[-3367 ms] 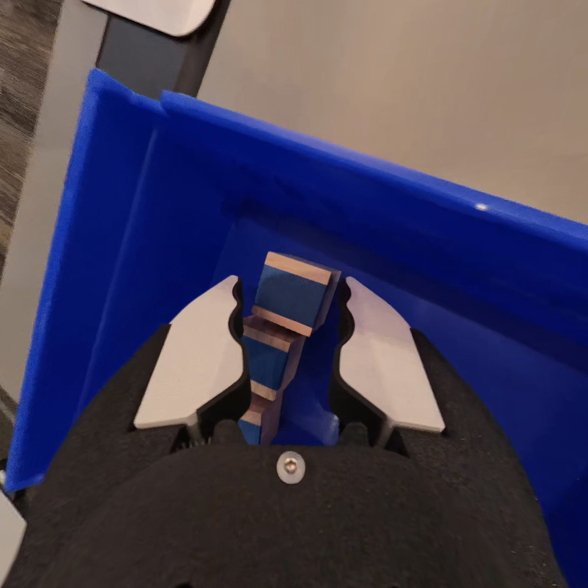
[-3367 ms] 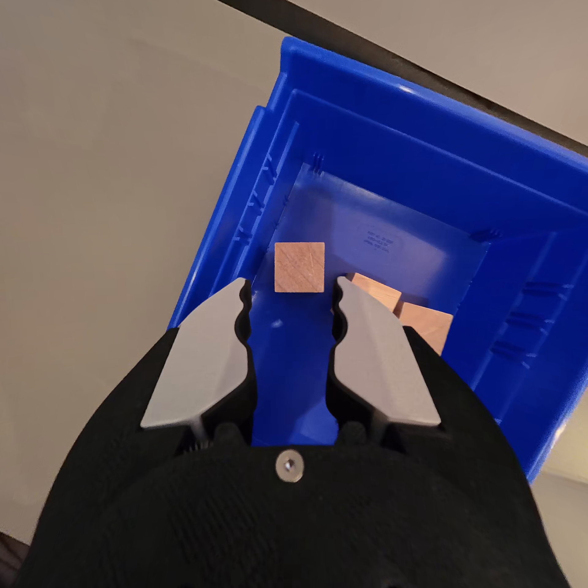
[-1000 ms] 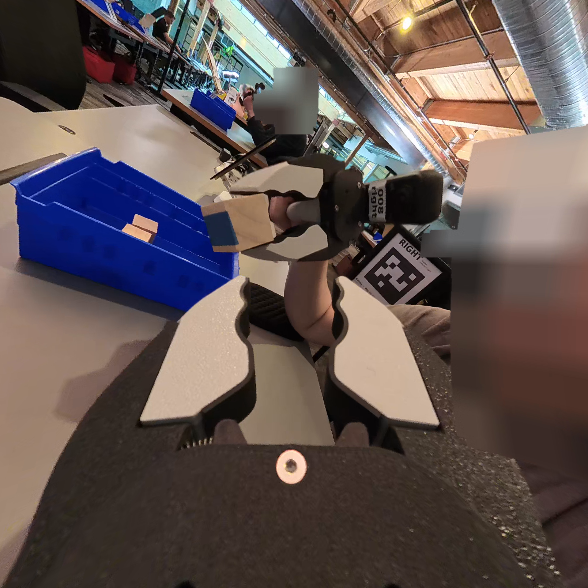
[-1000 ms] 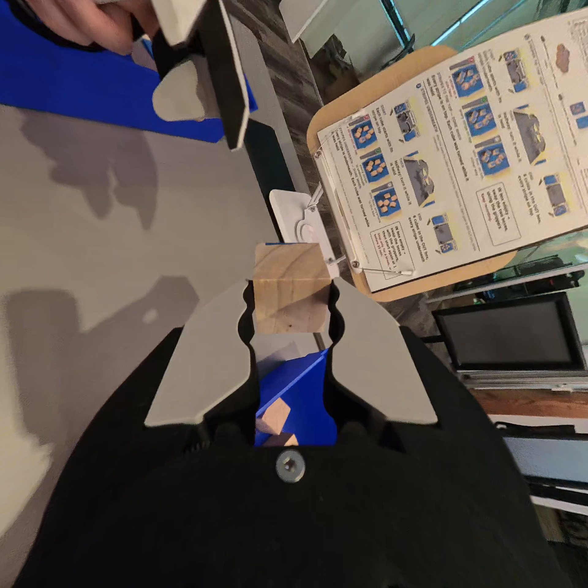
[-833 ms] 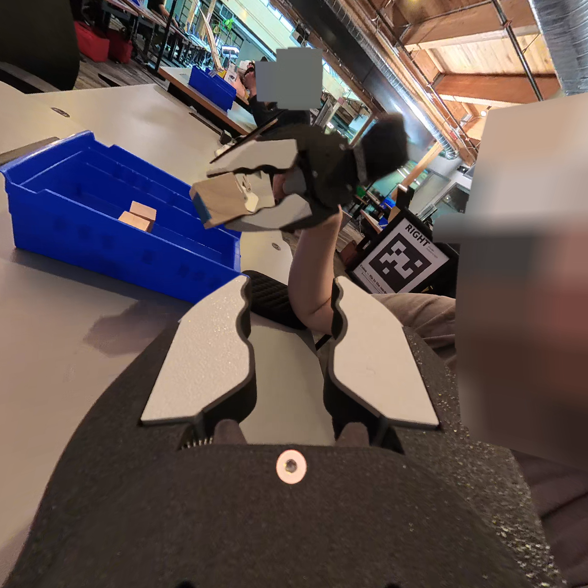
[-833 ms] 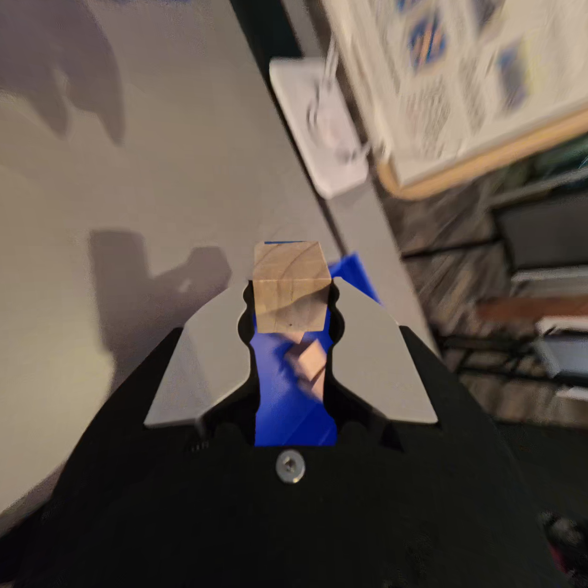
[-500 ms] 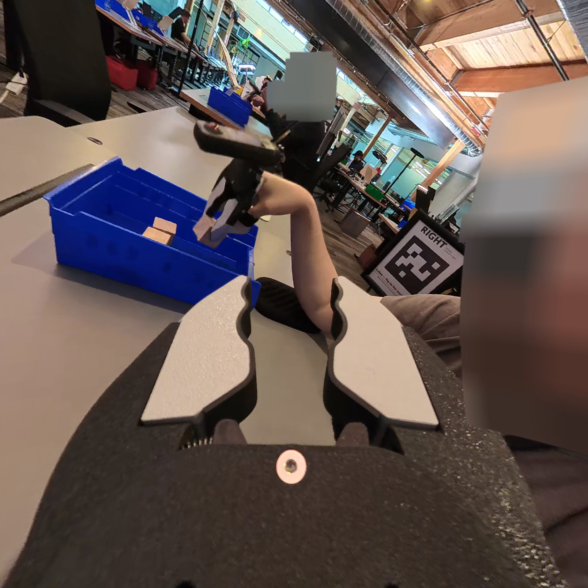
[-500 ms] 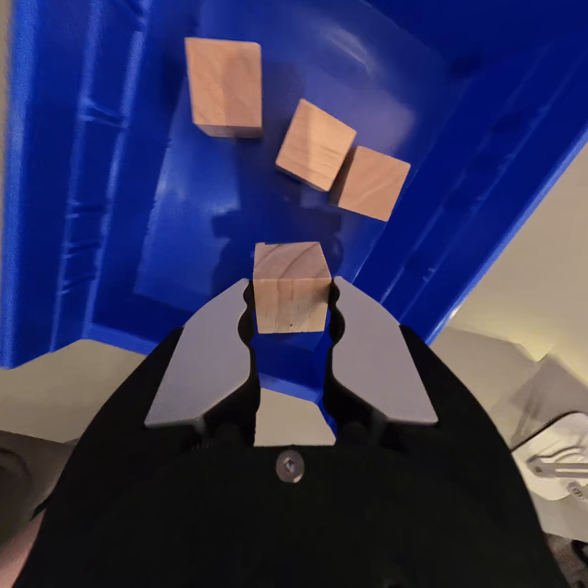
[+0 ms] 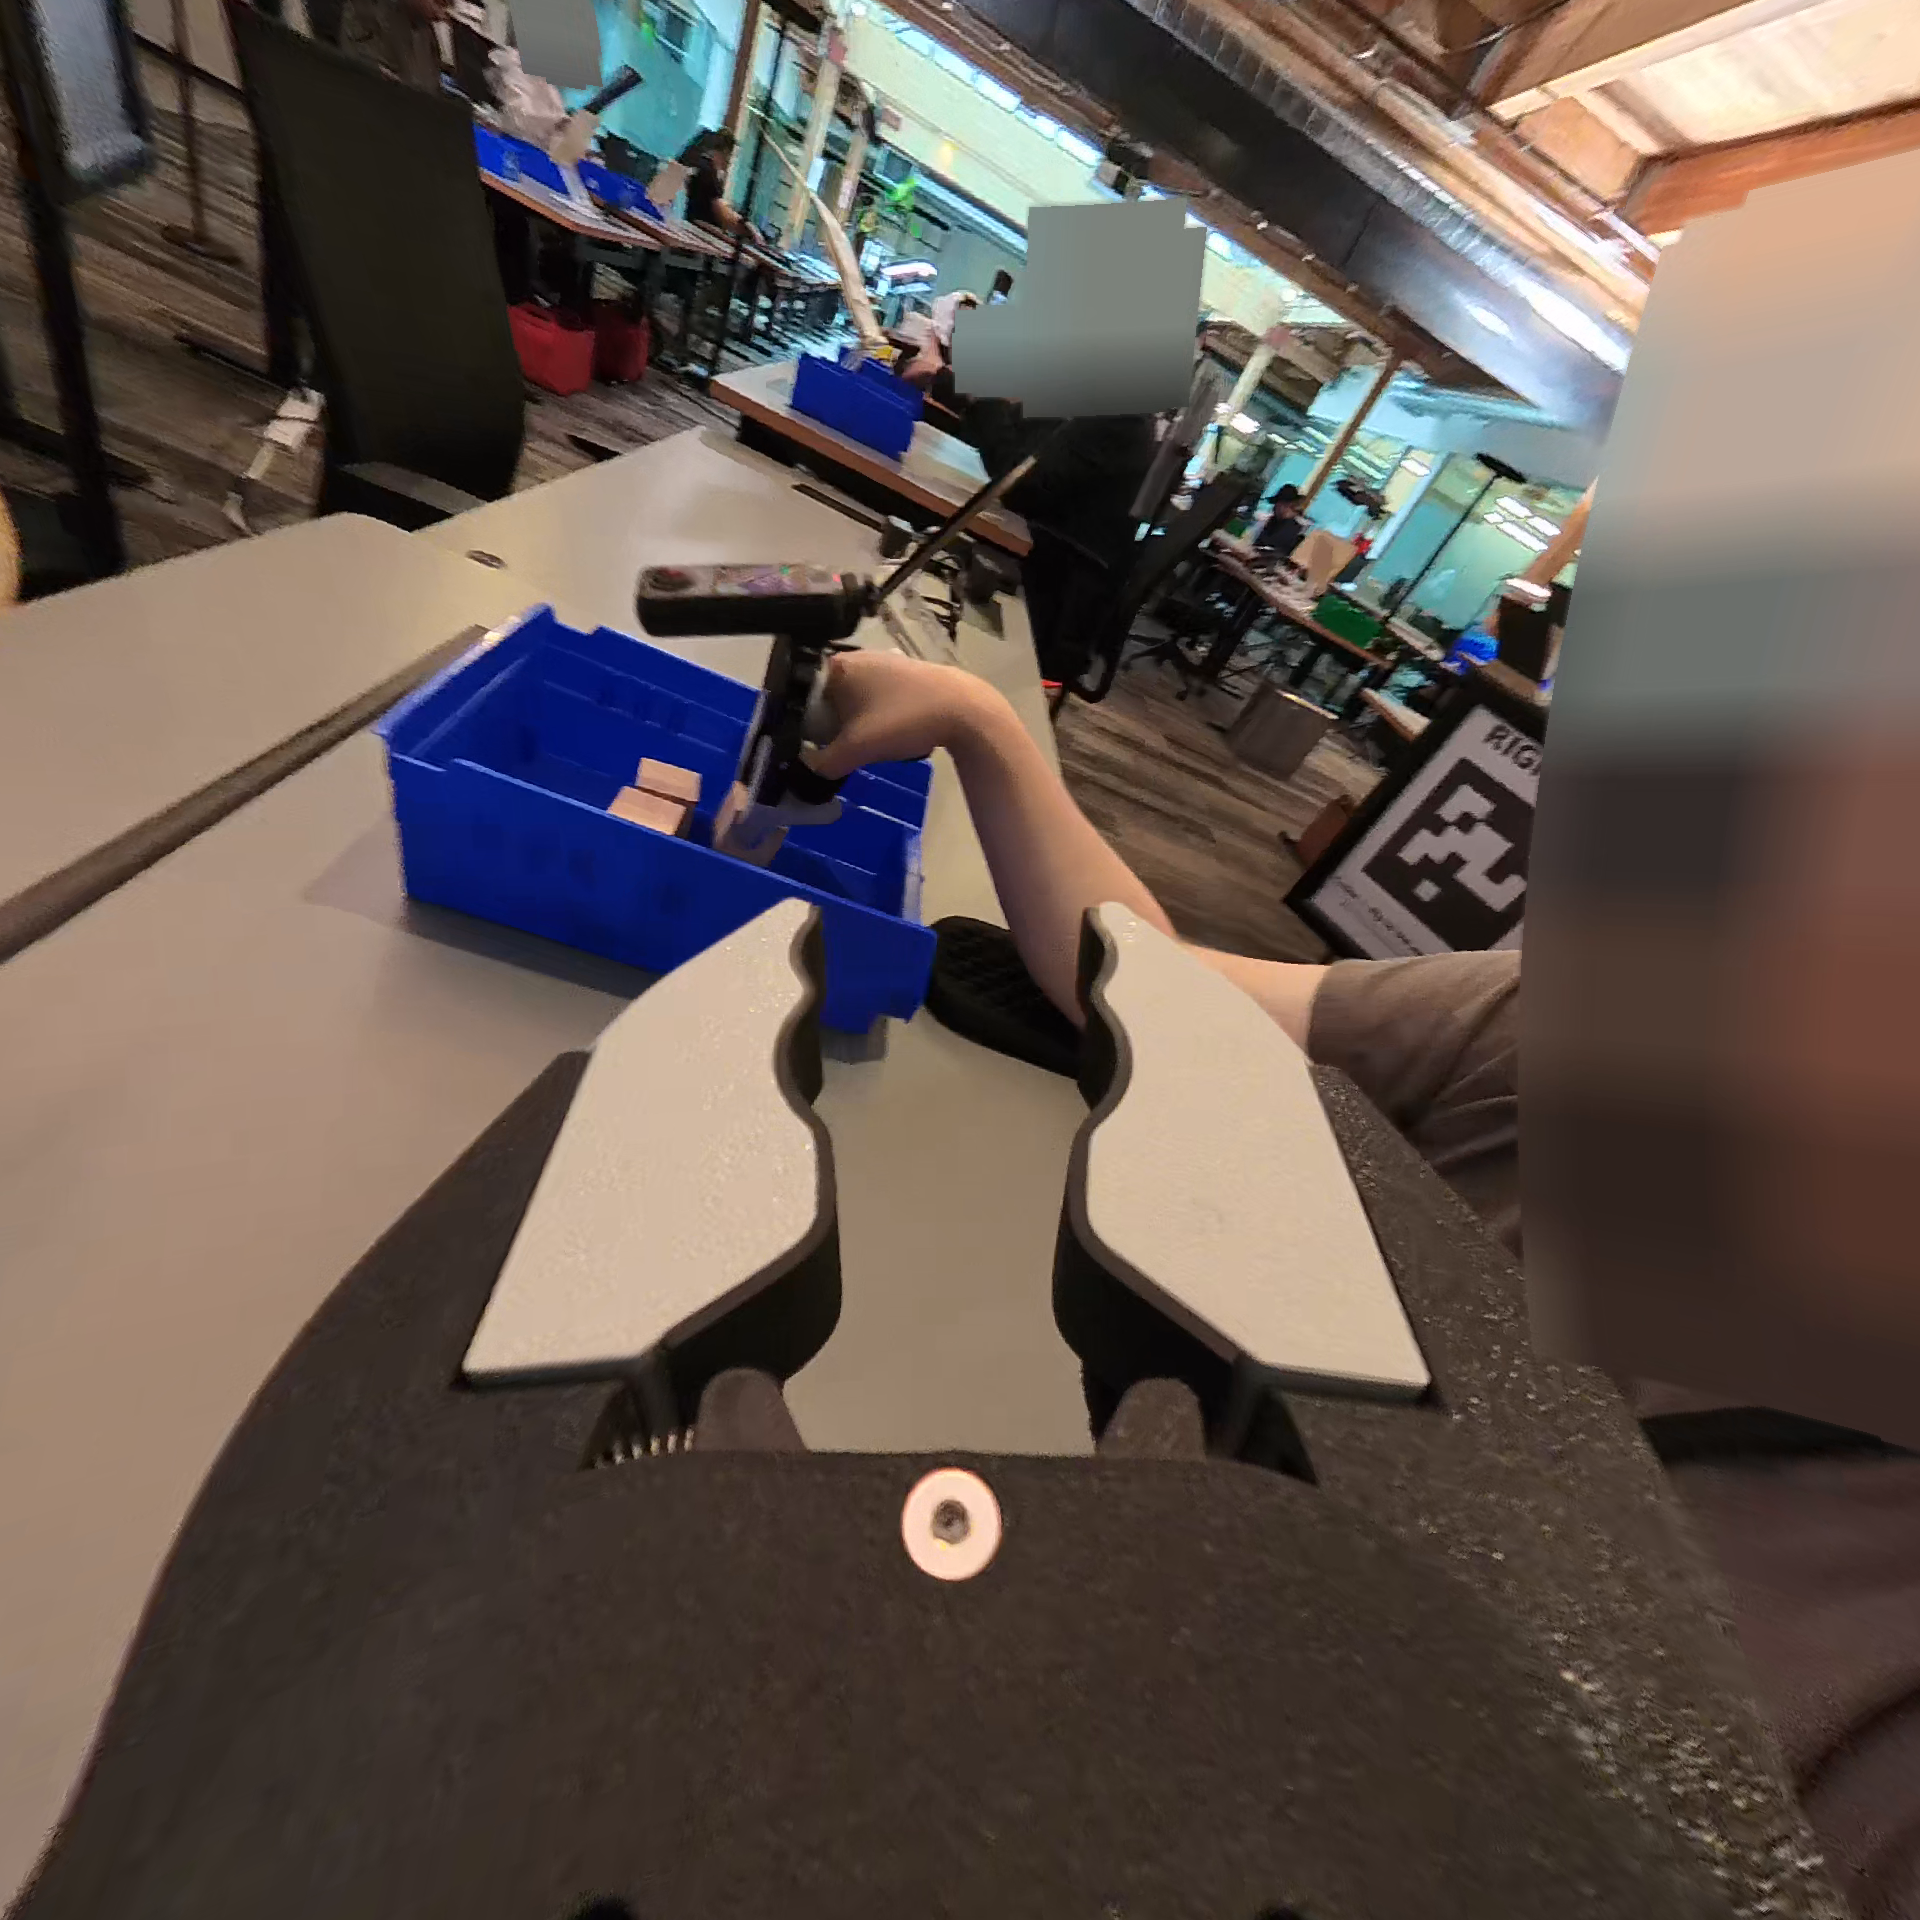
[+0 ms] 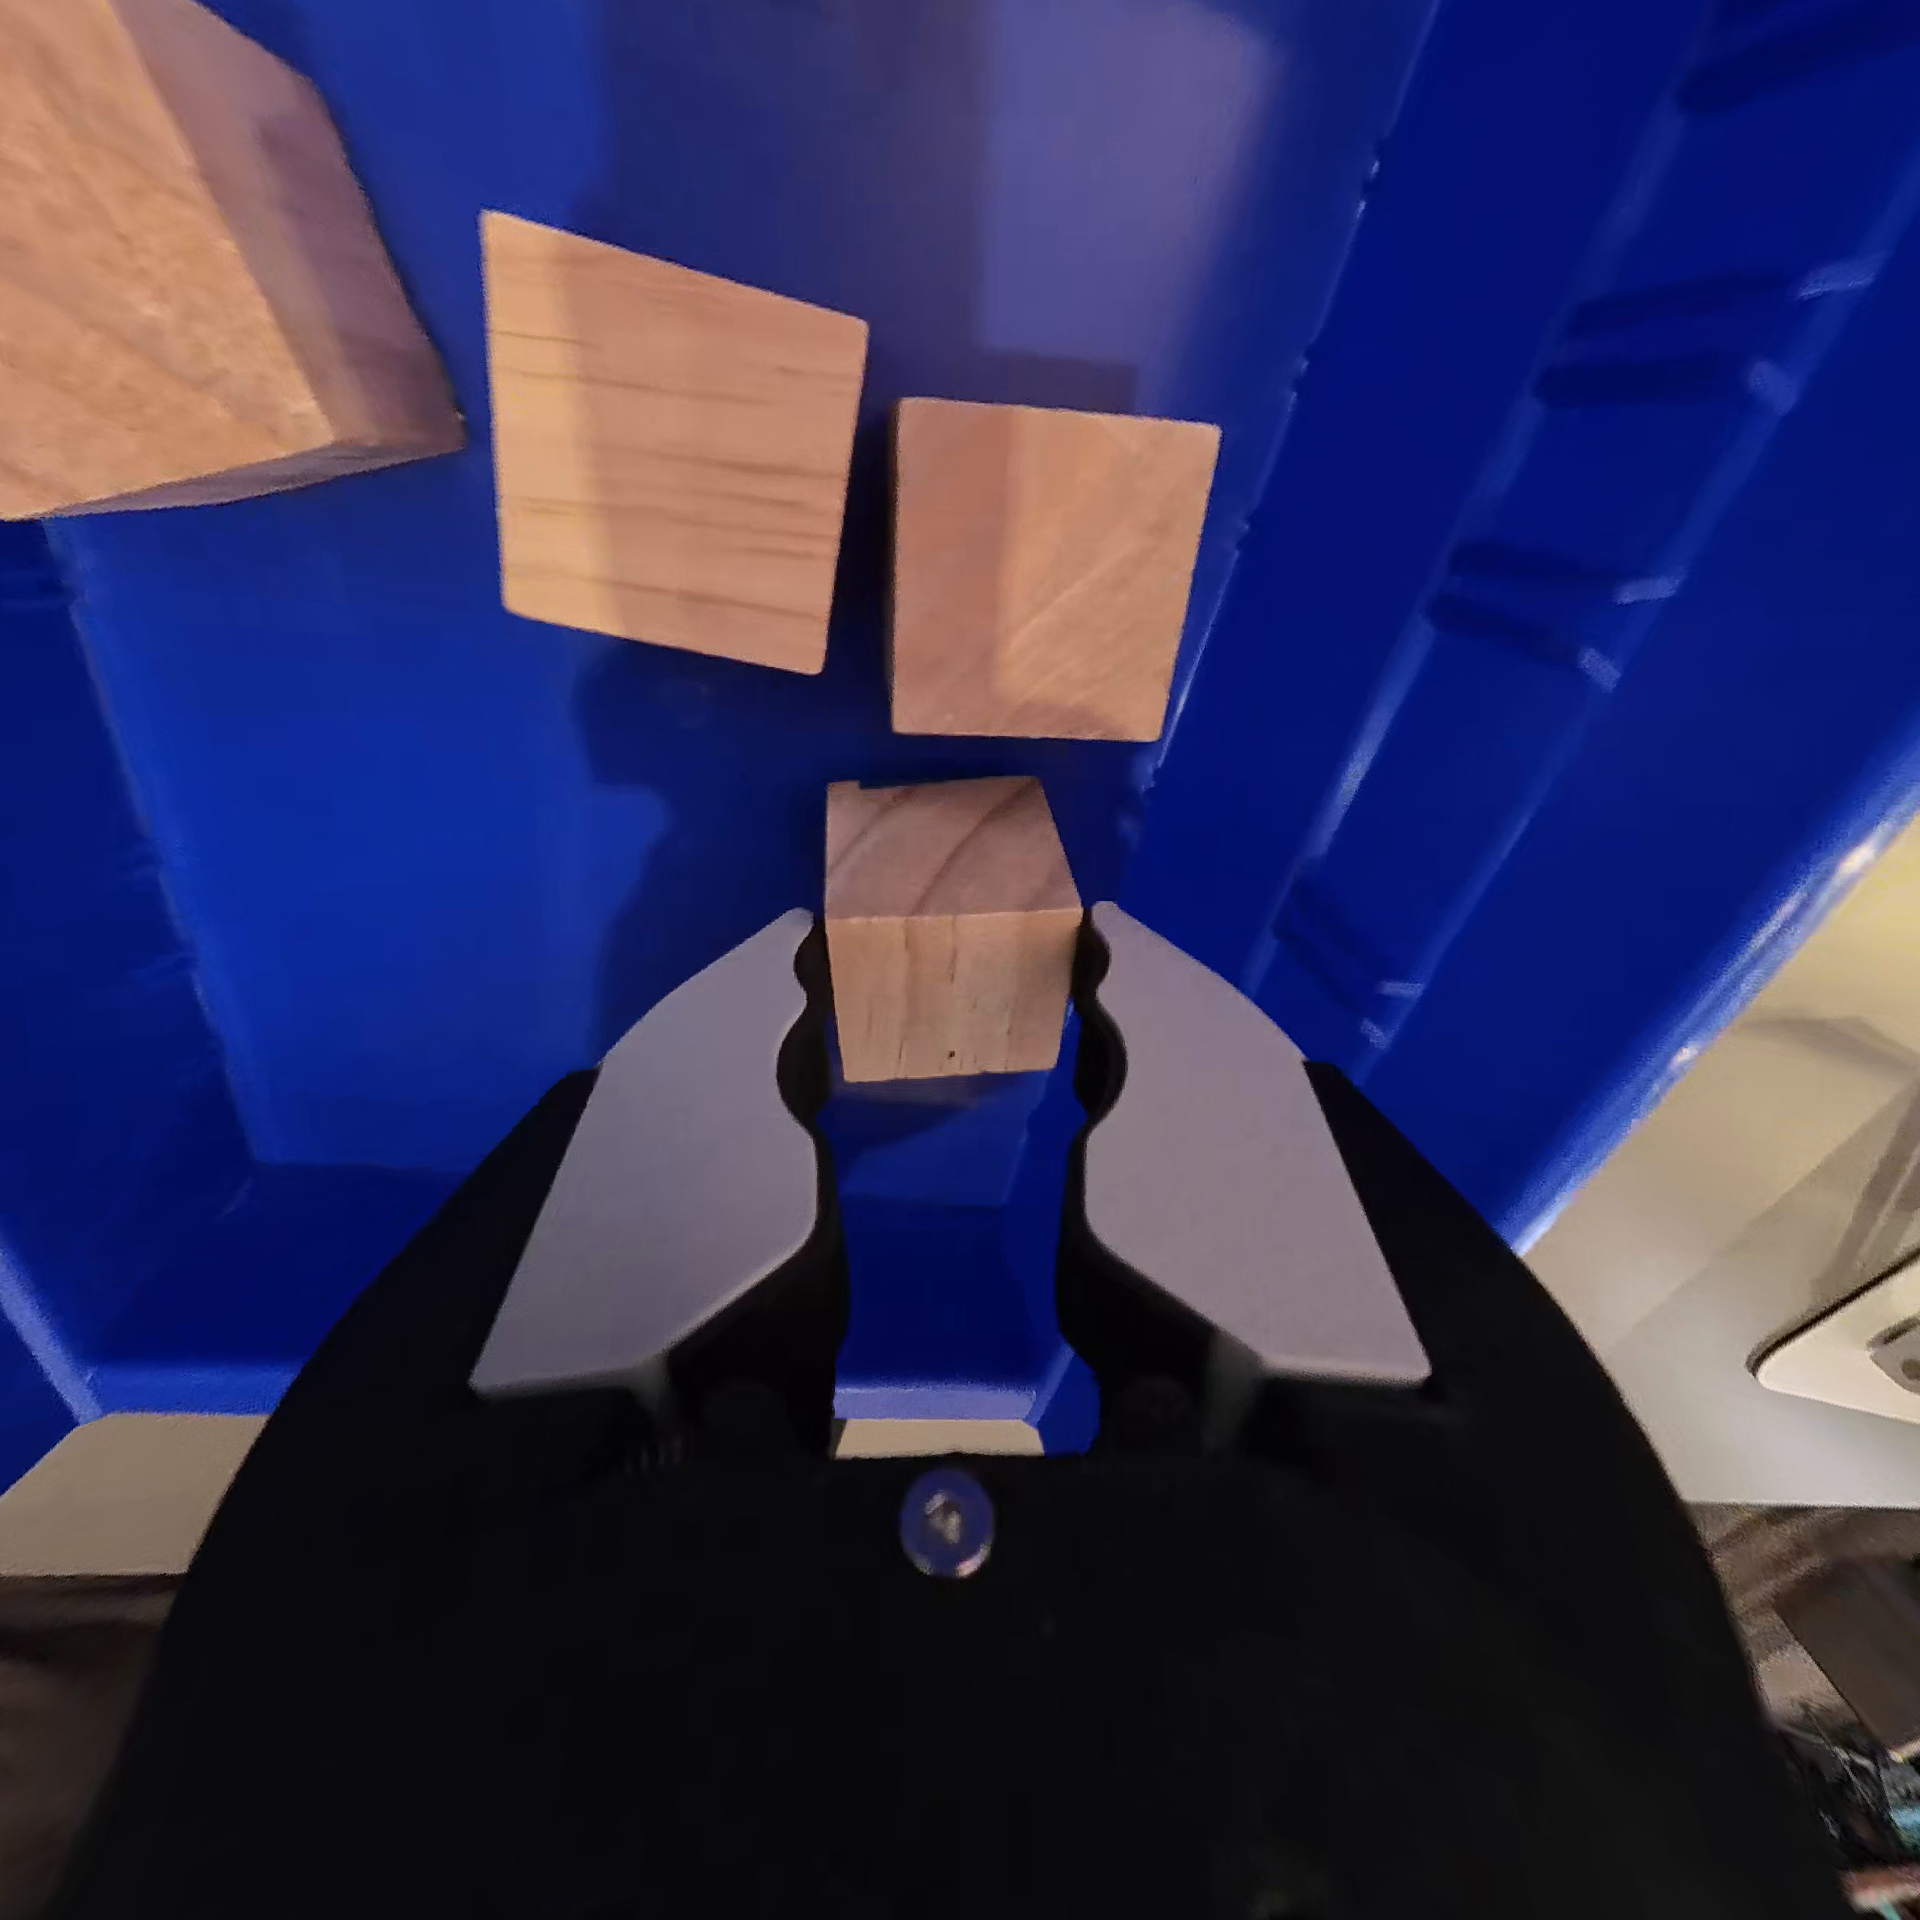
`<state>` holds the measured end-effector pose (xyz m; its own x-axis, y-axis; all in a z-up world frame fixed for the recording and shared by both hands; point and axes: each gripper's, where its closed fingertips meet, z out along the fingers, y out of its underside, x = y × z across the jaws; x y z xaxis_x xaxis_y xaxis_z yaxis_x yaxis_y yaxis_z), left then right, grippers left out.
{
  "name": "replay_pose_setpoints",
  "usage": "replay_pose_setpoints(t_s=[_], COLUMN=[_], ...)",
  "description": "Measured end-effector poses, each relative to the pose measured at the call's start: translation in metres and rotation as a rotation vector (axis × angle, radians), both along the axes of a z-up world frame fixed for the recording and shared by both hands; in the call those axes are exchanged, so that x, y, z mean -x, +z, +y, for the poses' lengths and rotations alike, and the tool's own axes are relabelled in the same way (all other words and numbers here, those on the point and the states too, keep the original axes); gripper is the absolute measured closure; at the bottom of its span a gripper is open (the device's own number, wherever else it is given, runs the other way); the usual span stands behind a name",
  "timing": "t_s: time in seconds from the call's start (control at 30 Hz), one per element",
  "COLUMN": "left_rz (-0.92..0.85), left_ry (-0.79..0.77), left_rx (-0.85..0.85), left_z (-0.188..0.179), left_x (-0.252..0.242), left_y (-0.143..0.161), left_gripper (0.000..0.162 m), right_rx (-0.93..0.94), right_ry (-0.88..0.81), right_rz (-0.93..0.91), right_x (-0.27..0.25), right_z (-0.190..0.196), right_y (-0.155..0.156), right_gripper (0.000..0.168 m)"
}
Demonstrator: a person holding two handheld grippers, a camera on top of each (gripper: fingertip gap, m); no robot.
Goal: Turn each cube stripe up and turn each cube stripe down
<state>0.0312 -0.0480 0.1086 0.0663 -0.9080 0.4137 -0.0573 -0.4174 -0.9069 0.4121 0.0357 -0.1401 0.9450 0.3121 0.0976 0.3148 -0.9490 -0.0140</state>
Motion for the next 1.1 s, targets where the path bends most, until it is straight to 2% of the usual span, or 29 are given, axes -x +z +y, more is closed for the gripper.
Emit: replay_pose_setpoints(t_s=[0.07,0.13,0.3,0.4,0.47,0.5,0.57,0.67,0.77,0.87,0.9,0.97,1.03,1.1], left_rz=[0.015,0.06,0.337,0.497,0.59,0.638,0.724,0.932,1.148,1.17,1.166,1.205,1.241,1.254], left_ry=[0.052,0.133,0.593,0.728,0.733,0.74,0.651,0.642,0.597,0.503,0.52,0.589,0.571,0.526], left_rx=[-0.036,-0.082,-0.214,-0.202,-0.273,-0.354,-0.463,-0.531,-0.505,-0.296,-0.263,-0.304,-0.326,-0.271], left_z=[0.005,0.013,0.056,0.069,0.077,0.083,0.085,0.103,0.116,0.112,0.118,0.132,0.134,0.131], left_x=[0.012,0.03,0.132,0.185,0.203,0.208,0.205,0.216,0.234,0.238,0.241,0.254,0.257,0.254], left_y=[0.005,0.007,-0.002,-0.024,-0.037,-0.042,-0.062,-0.096,-0.14,-0.179,-0.183,-0.187,-0.196,-0.209], left_gripper=[0.116,0.118,0.12,0.119,0.119,0.112,0.112,0.112,0.115,0.109,0.106,0.098,0.097,0.1], right_rx=[0.01,-0.005,-0.153,-0.25,-0.286,-0.292,-0.281,-0.245,-0.215,-0.194,-0.186,-0.175,-0.174,-0.175], right_ry=[0.003,-0.008,0.006,0.042,0.062,0.073,0.094,0.102,0.112,0.13,0.133,0.146,0.156,0.16], right_rz=[-0.018,0.006,0.034,0.081,0.103,0.112,0.129,0.108,0.091,0.091,0.091,0.098,0.105,0.105], right_x=[-0.002,0.003,0.01,0.022,0.028,0.031,0.037,0.036,0.037,0.042,0.043,0.046,0.048,0.05], right_z=[0.0,0.002,0.012,0.015,0.016,0.015,0.014,0.013,0.012,0.011,0.01,0.008,0.008,0.008], right_y=[-0.002,0.001,0.033,0.056,0.064,0.066,0.065,0.056,0.049,0.045,0.044,0.043,0.043,0.042], right_gripper=[0.122,0.114,0.11,0.11,0.11,0.11,0.11,0.11,0.11,0.111,0.112,0.112,0.112,0.113])
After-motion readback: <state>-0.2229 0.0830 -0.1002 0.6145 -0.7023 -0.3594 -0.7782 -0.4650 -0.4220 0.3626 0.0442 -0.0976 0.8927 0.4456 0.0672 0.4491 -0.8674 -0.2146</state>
